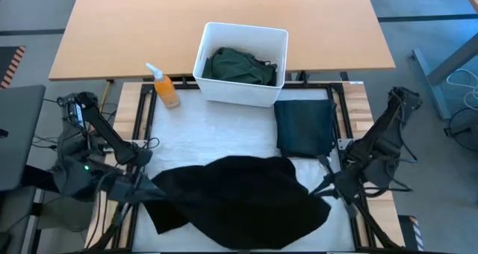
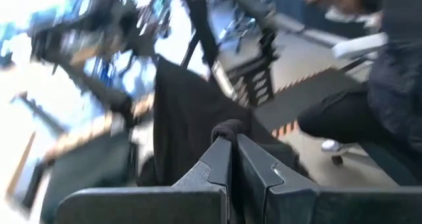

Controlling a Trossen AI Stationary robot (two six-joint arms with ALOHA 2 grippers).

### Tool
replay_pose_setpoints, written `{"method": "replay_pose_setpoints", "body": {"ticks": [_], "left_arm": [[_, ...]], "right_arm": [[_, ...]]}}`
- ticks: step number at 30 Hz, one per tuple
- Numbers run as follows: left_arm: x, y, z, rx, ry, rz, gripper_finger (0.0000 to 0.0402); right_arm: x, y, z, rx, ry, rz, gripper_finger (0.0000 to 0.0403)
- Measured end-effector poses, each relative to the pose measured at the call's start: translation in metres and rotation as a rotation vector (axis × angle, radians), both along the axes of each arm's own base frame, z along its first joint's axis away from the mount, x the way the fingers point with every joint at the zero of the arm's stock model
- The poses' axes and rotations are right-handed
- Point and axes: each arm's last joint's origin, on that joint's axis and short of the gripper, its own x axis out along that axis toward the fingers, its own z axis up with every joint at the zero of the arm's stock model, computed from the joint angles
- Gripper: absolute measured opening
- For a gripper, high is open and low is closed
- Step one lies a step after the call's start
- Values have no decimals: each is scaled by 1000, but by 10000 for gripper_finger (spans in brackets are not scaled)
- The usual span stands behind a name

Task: Fold laundry
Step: Fold the black t-shirt

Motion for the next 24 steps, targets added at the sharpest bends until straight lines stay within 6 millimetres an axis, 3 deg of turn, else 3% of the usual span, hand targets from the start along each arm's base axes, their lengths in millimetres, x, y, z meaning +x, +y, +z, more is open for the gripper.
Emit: {"method": "replay_pose_setpoints", "body": {"ticks": [6,11,15,16,18,21,24], "left_arm": [[0,-4,6,40,-62,-101,0],[2,-7,-1,7,-13,-105,0],[7,-9,0,136,-75,-132,0],[8,-5,4,182,-109,-53,0],[5,13,21,212,-175,266,0],[-17,57,35,170,-198,816,0],[-30,85,18,41,-187,851,0]], "right_arm": [[6,-18,5,-104,-64,-48,17],[16,-17,-4,-151,-13,-17,17],[19,-24,1,-285,-102,-30,17],[21,-29,5,-314,-134,-85,17],[24,-49,16,-305,-194,-290,17],[24,-93,18,-133,-118,-629,17],[15,-130,-11,137,192,-815,17]]}}
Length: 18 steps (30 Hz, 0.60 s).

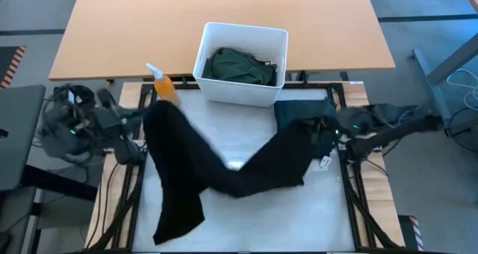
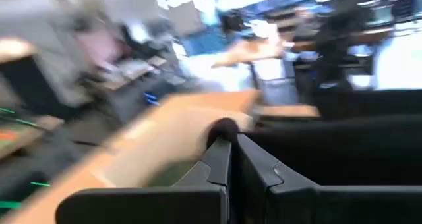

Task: Fold laundry
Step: Fold the black t-shirt

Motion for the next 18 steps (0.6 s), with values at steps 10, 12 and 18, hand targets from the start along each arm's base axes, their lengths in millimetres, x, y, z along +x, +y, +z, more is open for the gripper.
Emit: {"method": "replay_pose_setpoints", "body": {"ticks": [10,12,18], "left_arm": [[-11,21,-67,-418,220,-147,0],[-6,12,-78,-464,326,-226,0],[18,-26,-87,-489,389,-636,0]], "right_arm": [[1,-12,-77,487,370,140,17],[3,-1,-81,502,400,304,17],[20,37,-60,334,196,721,17]]}}
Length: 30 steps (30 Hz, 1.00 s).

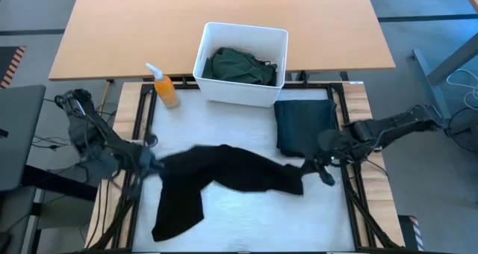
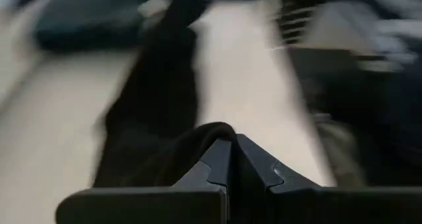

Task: Fold laundry
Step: Fold the black t-shirt

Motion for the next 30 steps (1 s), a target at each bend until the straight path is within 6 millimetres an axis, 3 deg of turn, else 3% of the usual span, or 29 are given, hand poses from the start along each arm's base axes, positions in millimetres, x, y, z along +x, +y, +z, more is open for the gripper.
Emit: {"method": "replay_pose_setpoints", "body": {"ticks": [5,7,9,11,13,16,20,25,30], "left_arm": [[13,-25,33,47,-321,-395,0],[12,-25,51,207,-476,-500,0],[9,-14,70,381,-583,-317,0],[-1,12,83,408,-552,108,0],[-14,36,75,386,-446,425,0],[-22,51,48,339,-344,590,0],[-29,60,22,243,-254,613,0],[-29,57,6,166,-133,546,0],[-34,59,-5,102,-1,516,0]], "right_arm": [[-1,25,52,-115,-419,265,17],[-6,28,75,-273,-620,369,17],[-8,18,97,-404,-765,248,17],[-5,-8,111,-411,-731,-135,17],[-3,-36,100,-305,-510,-481,17],[-13,-63,58,-112,-91,-747,17],[-14,-71,9,39,217,-784,17],[-4,-62,-7,158,187,-636,17],[-7,-51,-2,189,151,-562,17]]}}
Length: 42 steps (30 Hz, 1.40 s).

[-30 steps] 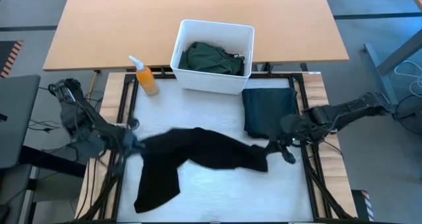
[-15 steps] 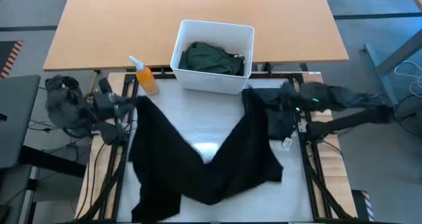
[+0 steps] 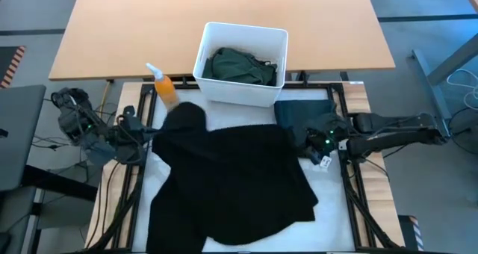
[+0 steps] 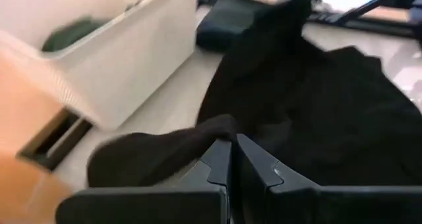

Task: Fold laundry
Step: Fold the black t-shirt

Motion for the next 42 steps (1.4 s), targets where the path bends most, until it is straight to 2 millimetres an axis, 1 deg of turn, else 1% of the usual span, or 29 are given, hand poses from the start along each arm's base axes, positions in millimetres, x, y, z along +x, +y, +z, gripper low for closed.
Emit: {"method": "replay_pose_setpoints", "body": {"ticks": [4,8,11,15,19,22,24,26,29,33,42], "left_arm": [[-4,3,-6,-34,59,32,0],[-7,4,-8,-68,96,34,0],[-9,6,-10,-84,134,31,0],[-11,6,-13,-112,175,32,0],[-11,6,-13,-122,194,18,0],[-11,6,-13,-103,202,2,0],[-12,7,-12,-99,191,2,0],[-13,9,-10,-104,165,7,0],[-15,11,-6,-113,105,-13,0],[-16,13,2,-99,3,-46,0],[-16,15,22,-69,-188,-123,0]], "right_arm": [[-14,6,13,2,-109,28,17],[-38,12,28,-9,-257,62,20],[-62,11,38,-44,-375,27,21],[-101,4,48,-68,-558,-67,21],[-135,-5,51,-89,-713,-174,21],[-156,-9,53,-121,-827,-208,21],[-162,-11,56,-147,-859,-227,21],[-166,-12,58,-173,-841,-230,21],[-162,-11,63,-176,-844,-234,21],[-158,-11,61,-185,-817,-229,21],[-157,-12,62,-222,-810,-274,21]]}}
